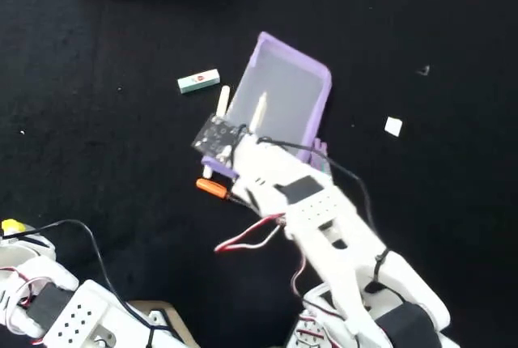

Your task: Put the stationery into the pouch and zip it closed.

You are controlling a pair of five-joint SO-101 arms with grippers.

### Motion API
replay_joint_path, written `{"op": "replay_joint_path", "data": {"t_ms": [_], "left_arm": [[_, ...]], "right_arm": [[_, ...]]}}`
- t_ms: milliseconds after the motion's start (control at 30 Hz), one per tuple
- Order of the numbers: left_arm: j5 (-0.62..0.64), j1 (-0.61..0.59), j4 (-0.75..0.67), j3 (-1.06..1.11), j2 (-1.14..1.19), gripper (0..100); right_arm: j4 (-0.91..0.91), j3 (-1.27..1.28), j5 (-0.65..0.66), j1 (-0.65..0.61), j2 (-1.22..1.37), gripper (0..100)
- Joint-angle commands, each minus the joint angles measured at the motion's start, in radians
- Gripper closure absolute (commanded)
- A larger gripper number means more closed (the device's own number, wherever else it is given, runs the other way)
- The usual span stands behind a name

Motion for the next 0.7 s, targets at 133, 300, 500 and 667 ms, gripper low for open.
{"op": "replay_joint_path", "data": {"t_ms": [133,300,500,667], "left_arm": [[0.003,0.001,-0.005,-0.004,-0.005,80],[0.003,0.001,-0.005,-0.004,-0.005,80],[0.003,0.001,-0.005,-0.004,-0.005,80],[0.003,0.002,-0.005,-0.004,-0.005,80]], "right_arm": [[0.077,-0.036,0.107,0.121,-0.028,79.3],[0.152,-0.008,0.109,0.123,-0.166,79.3],[0.078,0.182,0.11,0.127,-0.32,79.2],[-0.112,0.34,0.11,0.137,-0.341,72.9]]}}
